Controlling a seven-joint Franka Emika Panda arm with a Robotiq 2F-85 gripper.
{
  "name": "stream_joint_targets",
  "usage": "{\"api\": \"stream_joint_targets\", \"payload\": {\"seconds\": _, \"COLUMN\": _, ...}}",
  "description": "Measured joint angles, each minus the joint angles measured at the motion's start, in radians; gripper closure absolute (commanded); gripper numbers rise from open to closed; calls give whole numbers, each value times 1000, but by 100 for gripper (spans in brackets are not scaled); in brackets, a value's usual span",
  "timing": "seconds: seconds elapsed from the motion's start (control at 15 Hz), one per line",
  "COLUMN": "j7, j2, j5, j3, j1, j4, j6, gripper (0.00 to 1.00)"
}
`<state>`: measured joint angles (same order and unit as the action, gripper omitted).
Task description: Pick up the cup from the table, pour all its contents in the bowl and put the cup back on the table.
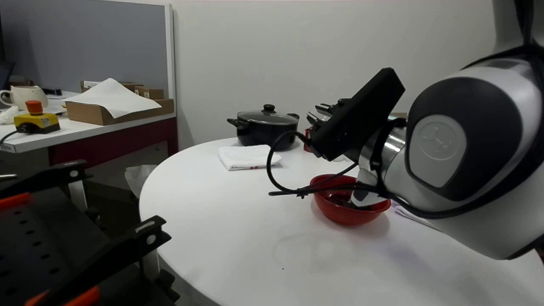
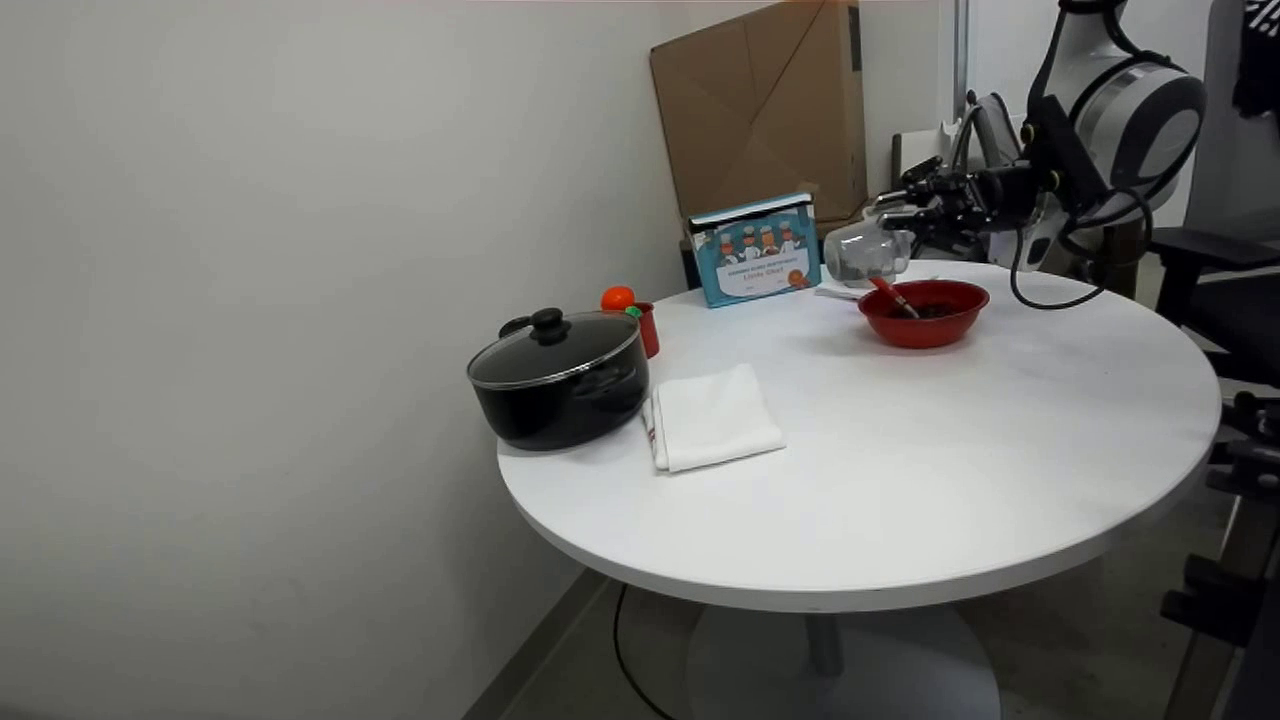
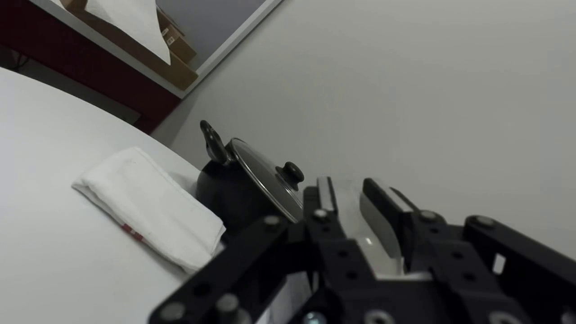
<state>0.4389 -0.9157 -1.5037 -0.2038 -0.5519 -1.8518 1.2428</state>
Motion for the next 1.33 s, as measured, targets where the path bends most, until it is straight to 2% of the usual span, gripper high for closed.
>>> {"api": "stream_joint_targets", "payload": {"seconds": 0.8, "j7": 38, "j2": -64, "j5": -166, "j3": -13, "j1": -4, "j4": -7, "j6": -170, "gripper": 94}}
{"api": "stream_joint_targets", "payload": {"seconds": 1.33, "j7": 38, "j2": -107, "j5": -236, "j3": -24, "j1": -4, "j4": -7, "j6": -253, "gripper": 94}}
